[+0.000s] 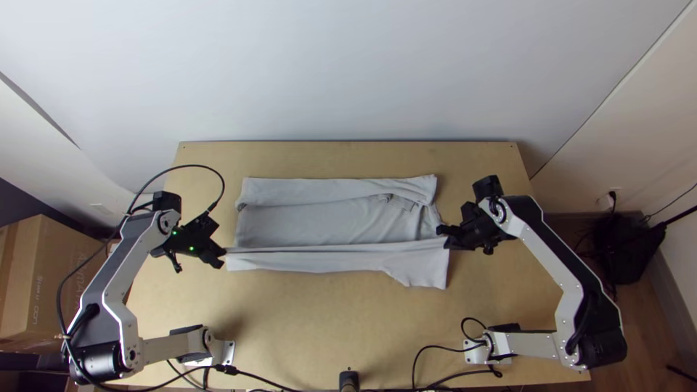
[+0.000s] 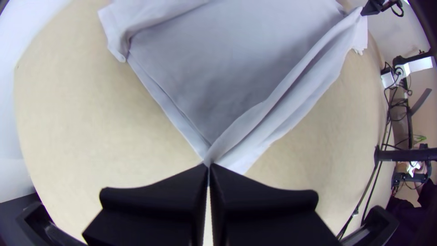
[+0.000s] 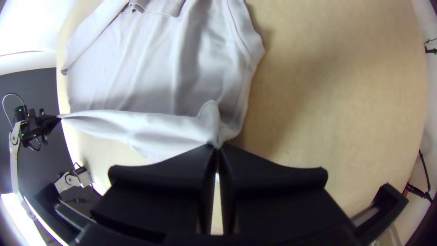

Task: Fold the t-shirt

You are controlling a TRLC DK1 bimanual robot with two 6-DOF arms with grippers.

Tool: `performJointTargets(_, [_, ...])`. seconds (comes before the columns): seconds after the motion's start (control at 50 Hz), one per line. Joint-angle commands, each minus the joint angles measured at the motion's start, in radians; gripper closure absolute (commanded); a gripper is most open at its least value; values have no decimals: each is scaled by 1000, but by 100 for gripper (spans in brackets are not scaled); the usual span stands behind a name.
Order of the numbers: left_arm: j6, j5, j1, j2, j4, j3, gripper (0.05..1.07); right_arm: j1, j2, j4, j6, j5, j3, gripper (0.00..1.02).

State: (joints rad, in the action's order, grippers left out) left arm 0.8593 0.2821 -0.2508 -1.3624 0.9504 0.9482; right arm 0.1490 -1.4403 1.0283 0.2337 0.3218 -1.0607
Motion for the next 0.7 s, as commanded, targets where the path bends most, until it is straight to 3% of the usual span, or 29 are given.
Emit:
performJointTargets(0.0, [-32,11,-1,-50,-19,80,104,9,-58,-11,-7,-17,-71,100])
performJointTargets(0.68, [-143,11,87,-435,-56,574,104,27,-456,-11,-19,-46,-552,100])
